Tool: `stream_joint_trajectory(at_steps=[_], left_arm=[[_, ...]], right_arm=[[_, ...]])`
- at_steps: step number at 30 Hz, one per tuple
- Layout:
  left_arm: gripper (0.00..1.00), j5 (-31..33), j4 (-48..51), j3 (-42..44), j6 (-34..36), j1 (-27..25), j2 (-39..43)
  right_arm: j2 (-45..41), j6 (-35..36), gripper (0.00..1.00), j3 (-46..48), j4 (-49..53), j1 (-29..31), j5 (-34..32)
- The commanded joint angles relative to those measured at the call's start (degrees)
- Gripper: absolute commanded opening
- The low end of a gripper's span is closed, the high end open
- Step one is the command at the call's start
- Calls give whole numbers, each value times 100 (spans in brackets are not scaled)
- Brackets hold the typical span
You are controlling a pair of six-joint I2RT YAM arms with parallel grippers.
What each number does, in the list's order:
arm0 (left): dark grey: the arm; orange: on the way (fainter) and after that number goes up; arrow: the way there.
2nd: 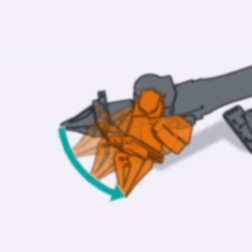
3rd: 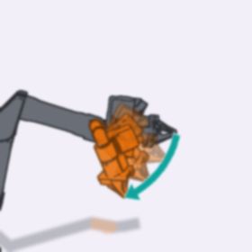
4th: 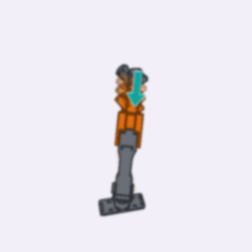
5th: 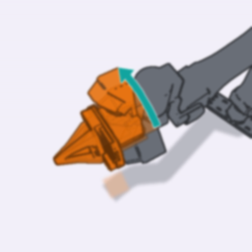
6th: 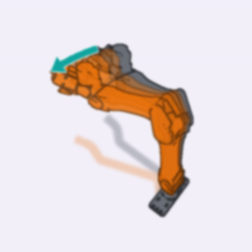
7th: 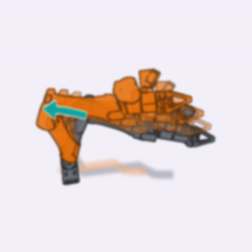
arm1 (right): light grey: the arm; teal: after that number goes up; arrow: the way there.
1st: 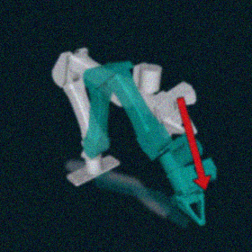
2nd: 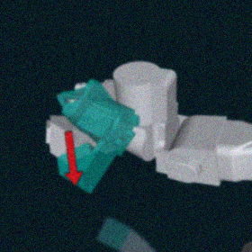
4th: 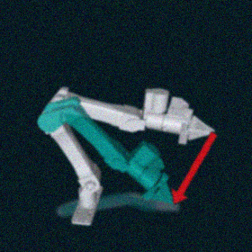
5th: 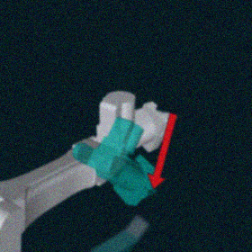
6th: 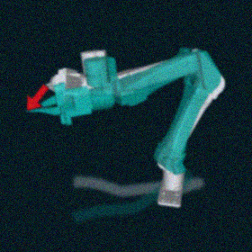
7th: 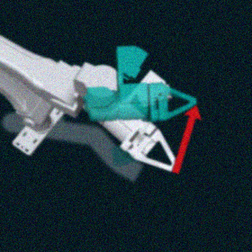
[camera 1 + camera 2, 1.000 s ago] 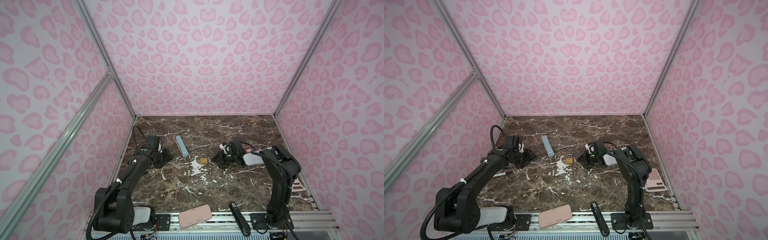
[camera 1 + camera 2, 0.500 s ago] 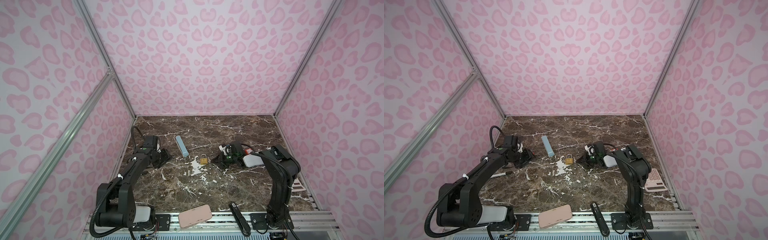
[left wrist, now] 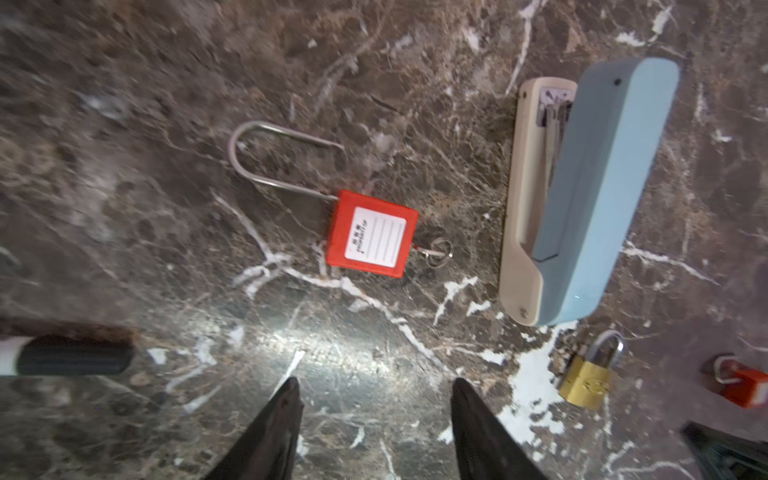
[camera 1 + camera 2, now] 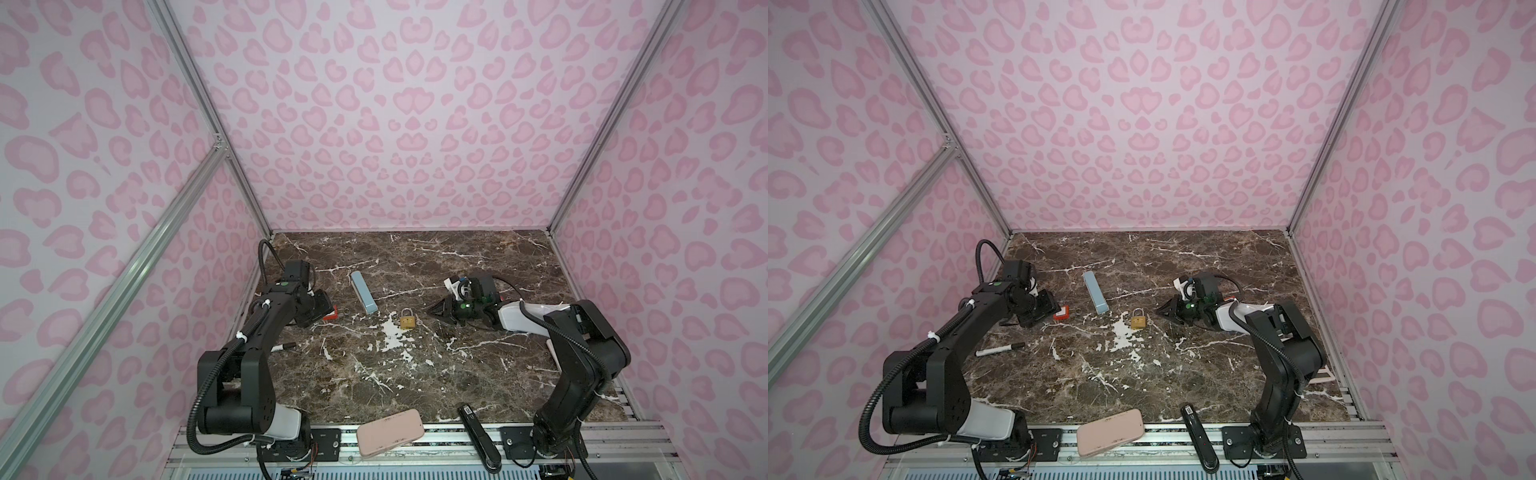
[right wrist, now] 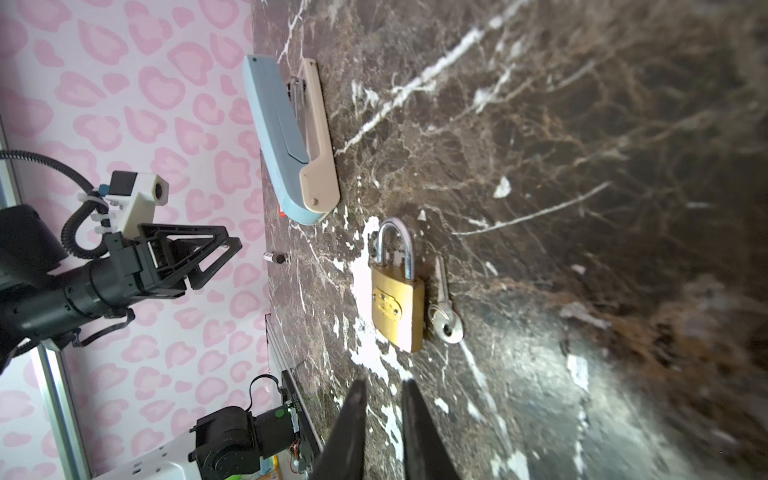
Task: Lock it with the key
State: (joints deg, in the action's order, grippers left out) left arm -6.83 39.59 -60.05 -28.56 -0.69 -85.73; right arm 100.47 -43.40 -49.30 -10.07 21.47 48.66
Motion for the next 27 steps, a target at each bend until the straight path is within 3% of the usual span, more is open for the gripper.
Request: stream_joint_trajectory(at_steps=[1,2,4,6,10,19,27], left_arm=[[60,503,373,-240,379,7,-308],[61,439,300,-261,443,7,-412],[77,494,166,-304,549,-10,-590],[80,626,156,-377,683,-28,-738],[80,787,154,-484,874,-27,-956],[78,510,44,-614,1392,-130,-1350],[76,676,-169,-517,1476,-396,-1440]], right_arm=[[-129,700,20,-160,978,-7,-228],[-164,737,20,-192,1047,-11,-241],[-181,741,20,-252,1099,-27,-198],[-150,745,20,-332,1176,-28,-167],[-129,788,20,-460,1312,-37,-168],[-236,867,20,-634,1635,-37,-247],[-283,1320,20,-724,2200,-51,-363]])
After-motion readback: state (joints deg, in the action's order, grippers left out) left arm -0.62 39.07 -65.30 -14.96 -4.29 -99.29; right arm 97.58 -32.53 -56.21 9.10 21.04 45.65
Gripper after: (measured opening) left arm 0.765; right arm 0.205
